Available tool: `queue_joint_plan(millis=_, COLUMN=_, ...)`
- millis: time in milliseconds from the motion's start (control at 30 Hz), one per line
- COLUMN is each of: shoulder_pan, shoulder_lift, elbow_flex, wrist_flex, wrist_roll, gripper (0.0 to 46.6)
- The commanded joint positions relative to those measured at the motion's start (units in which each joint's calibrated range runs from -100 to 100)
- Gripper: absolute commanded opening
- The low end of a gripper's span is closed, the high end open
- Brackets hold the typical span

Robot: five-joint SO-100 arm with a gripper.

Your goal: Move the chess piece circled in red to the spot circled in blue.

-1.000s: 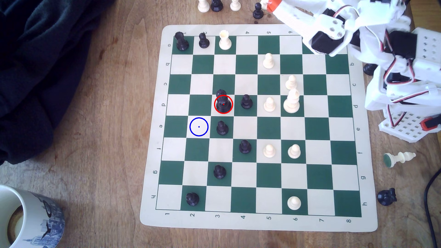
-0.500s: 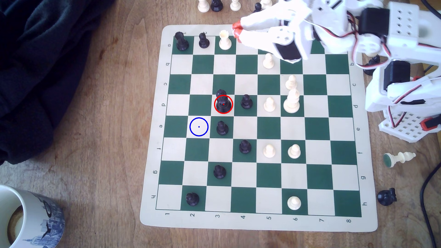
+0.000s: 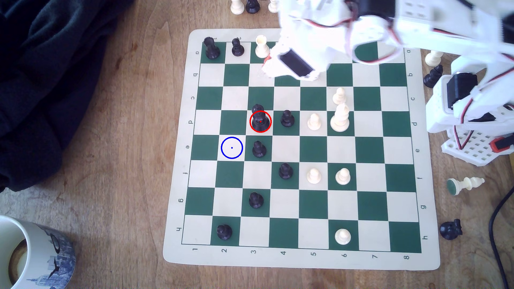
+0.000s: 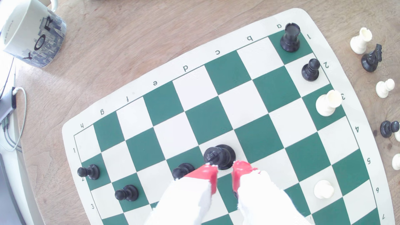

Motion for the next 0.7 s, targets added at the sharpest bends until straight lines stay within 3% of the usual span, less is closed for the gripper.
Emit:
queue_joint_plan(millis=0, shoulder_pan=0.1, shoulder_lift=4.7, elbow_flex=-12.4, wrist_flex=4.4, wrist_roll=-1.6, gripper=11.9)
queue_joint_plan(millis=367, shoulder_pan=-1.0, shoulder_lift=16.5, elbow_flex=-16.0, wrist_flex=8.6, wrist_roll=-3.8, gripper=16.3)
queue_joint_plan(millis=667, shoulder_pan=-1.9, shoulder_lift=22.1, elbow_flex=-17.3, wrist_flex=6.2, wrist_roll=-4.2, gripper=16.9)
